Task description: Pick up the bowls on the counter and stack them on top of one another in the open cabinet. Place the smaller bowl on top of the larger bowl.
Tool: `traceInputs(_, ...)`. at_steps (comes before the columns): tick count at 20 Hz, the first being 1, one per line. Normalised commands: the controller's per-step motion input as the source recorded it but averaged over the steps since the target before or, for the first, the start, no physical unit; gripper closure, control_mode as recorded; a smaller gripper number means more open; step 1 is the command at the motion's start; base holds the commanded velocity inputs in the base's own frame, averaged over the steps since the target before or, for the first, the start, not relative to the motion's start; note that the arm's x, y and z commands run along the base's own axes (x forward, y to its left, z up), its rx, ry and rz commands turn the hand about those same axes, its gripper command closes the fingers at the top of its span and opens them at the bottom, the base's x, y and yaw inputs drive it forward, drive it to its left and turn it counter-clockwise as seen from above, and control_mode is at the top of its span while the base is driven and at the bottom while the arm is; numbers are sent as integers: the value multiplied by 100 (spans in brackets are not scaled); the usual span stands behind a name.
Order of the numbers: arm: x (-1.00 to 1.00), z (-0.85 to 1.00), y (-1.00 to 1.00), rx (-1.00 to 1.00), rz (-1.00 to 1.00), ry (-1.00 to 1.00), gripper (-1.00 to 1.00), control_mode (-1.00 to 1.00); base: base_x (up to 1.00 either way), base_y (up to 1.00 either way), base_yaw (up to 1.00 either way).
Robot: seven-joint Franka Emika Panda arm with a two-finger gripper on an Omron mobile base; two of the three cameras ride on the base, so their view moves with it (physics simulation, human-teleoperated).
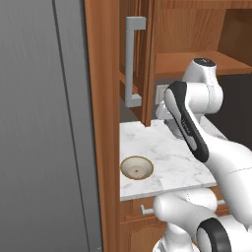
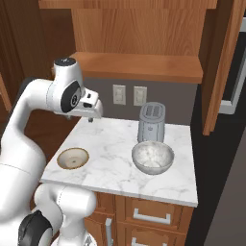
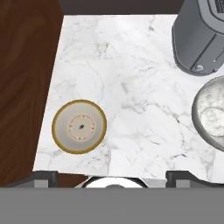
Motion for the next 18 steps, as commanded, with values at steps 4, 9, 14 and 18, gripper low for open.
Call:
traceInputs(4, 0, -5, 0, 1, 0, 0, -100, -100, 0, 0, 0)
traceInputs(9, 0, -46, 0, 1, 0, 9, -100, -100, 0, 0, 0)
traceInputs(14, 1, -64, 2, 0, 0, 6, -100, -100, 0, 0, 0)
traceInputs(18, 4, -62, 8, 0, 0, 4, -100, -100, 0, 0, 0)
